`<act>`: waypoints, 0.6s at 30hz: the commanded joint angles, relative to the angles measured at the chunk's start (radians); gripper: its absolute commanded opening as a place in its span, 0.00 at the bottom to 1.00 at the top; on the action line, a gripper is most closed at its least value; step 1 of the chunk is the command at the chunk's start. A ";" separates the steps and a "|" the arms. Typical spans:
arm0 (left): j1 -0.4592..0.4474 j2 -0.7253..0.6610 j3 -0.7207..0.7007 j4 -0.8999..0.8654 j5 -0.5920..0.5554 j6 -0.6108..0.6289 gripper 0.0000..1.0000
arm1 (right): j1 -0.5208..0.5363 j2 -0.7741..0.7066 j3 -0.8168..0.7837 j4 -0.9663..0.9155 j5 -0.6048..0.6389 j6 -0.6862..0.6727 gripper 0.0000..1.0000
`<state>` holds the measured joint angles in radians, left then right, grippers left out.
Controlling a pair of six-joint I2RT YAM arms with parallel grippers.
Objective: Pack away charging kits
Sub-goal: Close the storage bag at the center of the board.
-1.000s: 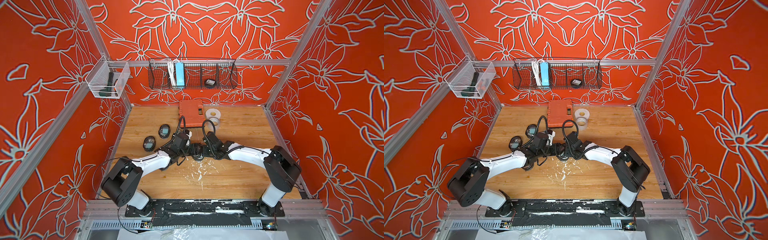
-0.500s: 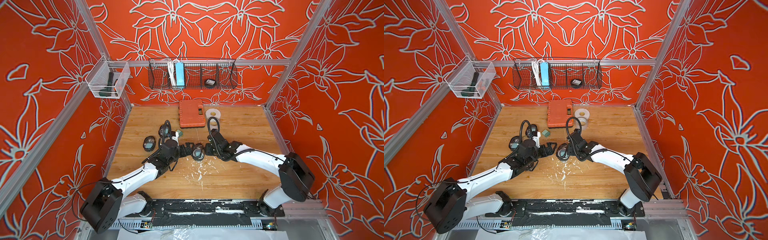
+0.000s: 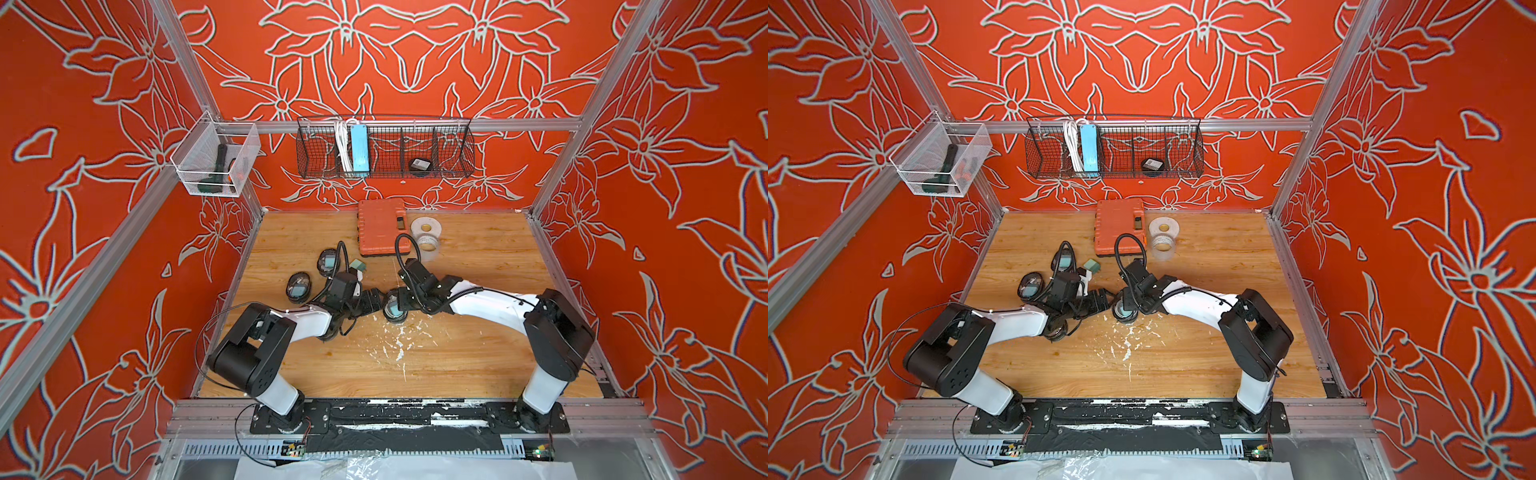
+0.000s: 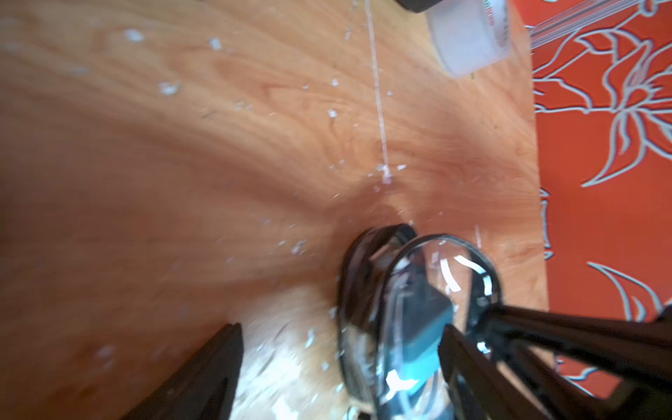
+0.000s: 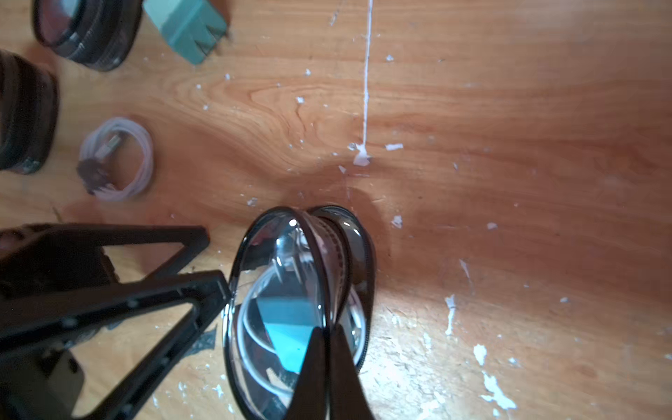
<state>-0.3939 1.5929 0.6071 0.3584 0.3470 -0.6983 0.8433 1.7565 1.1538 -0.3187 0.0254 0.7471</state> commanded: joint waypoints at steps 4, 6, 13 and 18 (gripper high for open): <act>0.006 0.057 0.021 0.039 0.112 -0.009 0.85 | 0.004 0.004 -0.047 -0.042 0.058 0.044 0.00; 0.006 0.069 0.025 0.044 0.127 -0.013 0.85 | 0.004 -0.001 -0.063 -0.033 0.064 0.044 0.00; 0.006 0.126 0.030 0.070 0.193 -0.039 0.84 | 0.004 0.019 -0.054 -0.038 0.085 0.032 0.00; 0.006 0.149 0.030 0.092 0.230 -0.055 0.81 | 0.002 0.043 -0.043 -0.030 0.082 0.028 0.00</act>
<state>-0.3916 1.7081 0.6453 0.4831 0.5385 -0.7338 0.8433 1.7645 1.1057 -0.3138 0.0757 0.7715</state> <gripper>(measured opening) 0.819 0.052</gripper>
